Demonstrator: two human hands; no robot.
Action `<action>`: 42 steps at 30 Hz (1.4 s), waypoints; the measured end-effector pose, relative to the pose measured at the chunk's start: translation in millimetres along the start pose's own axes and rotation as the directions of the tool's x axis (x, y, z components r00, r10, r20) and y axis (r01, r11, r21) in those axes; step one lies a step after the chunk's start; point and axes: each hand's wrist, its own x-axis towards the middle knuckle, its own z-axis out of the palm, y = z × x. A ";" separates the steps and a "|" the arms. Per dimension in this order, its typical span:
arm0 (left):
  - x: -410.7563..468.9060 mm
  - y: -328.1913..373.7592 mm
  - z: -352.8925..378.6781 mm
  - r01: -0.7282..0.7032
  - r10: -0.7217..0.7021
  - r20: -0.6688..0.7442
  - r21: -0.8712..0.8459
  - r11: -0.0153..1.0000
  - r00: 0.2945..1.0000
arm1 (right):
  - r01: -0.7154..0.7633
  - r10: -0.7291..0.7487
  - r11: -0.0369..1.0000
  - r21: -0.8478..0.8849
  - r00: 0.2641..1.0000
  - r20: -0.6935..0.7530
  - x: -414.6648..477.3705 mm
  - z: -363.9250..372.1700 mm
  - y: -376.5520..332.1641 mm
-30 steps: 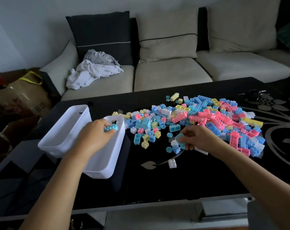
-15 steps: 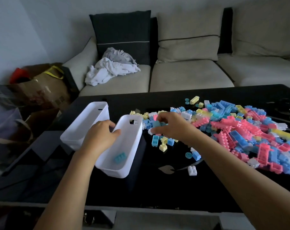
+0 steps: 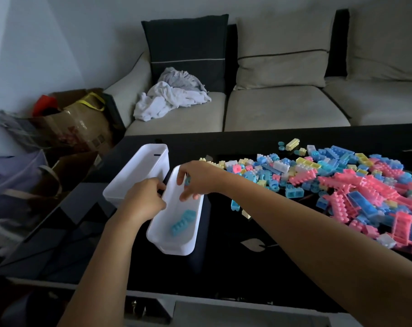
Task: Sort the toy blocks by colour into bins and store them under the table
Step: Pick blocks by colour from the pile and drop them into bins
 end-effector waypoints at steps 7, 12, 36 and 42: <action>-0.3 -5.2 -1.3 0.037 -0.030 -0.098 0.068 0.997 0.995 | 0.033 -0.032 0.976 0.216 0.999 -0.010 -17.4 -36.5 13.7; -9.1 8.5 -4.8 -0.049 0.062 -0.320 0.047 0.998 0.946 | -0.041 0.048 0.996 0.082 0.996 -0.078 -58.2 -72.1 61.3; 1.8 97.0 102.2 -0.426 0.431 0.057 -0.084 0.901 0.900 | -0.213 0.185 0.924 -0.317 0.976 -0.118 -168.8 -26.2 164.3; -6.4 97.1 78.2 -0.460 0.450 -0.102 -0.142 0.876 0.887 | -0.257 0.231 0.925 -0.281 0.965 -0.122 -157.4 -36.7 159.4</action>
